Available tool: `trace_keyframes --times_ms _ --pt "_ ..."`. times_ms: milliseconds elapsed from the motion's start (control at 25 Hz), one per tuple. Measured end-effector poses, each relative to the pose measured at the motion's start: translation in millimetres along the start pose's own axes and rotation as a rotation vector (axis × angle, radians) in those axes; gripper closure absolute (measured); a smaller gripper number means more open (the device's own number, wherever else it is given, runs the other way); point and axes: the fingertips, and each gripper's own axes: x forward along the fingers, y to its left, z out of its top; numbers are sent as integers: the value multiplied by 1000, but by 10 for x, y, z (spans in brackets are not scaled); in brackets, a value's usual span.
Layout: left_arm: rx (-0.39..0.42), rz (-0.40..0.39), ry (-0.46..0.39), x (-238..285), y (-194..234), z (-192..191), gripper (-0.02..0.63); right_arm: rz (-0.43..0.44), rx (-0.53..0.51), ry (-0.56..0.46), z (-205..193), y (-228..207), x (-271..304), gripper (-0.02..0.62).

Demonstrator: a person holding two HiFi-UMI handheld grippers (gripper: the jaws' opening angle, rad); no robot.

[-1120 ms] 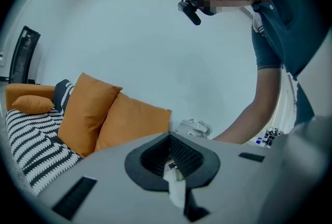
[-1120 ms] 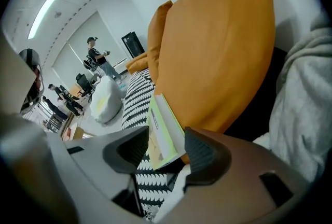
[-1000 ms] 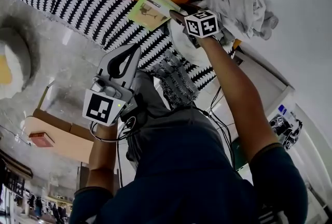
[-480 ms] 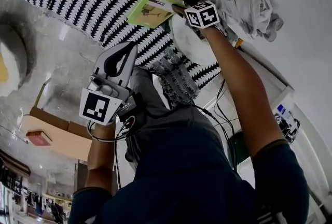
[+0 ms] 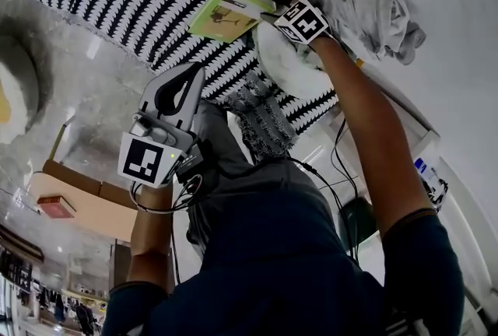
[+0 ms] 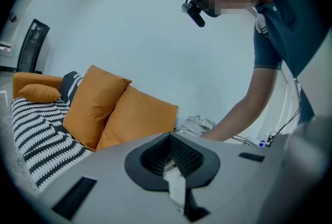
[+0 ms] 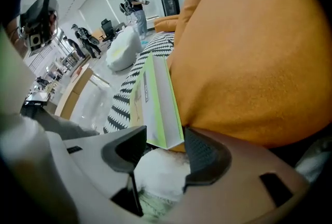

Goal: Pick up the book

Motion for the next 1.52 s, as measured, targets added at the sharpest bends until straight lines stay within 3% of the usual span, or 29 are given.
trace_keyframes --times_ms 200,280,400,720,880,1040,1120,1360,1520 --pt "-8 -14 30 51 -123 -97 603 112 -174 113 -194 205 70 357" --pt "-10 -18 7 91 -140 -93 603 138 -198 126 -237 236 121 357" --pt "-15 -20 -33 120 -118 -62 603 152 -128 81 -151 215 163 357" --pt "-29 17 44 8 8 -201 603 194 66 6 -16 275 241 359" --pt "-23 10 -44 16 26 -68 603 195 131 -24 53 319 223 404" --pt "-19 3 -66 29 6 -42 603 199 159 -43 72 389 192 420" --pt "-17 -1 -86 47 -20 -8 603 195 185 -66 74 429 168 428" --pt "-4 14 11 -22 -102 -56 603 158 355 -198 207 571 -124 439" --pt "10 -1 -20 -76 -229 151 603 112 365 -228 235 696 -395 442"
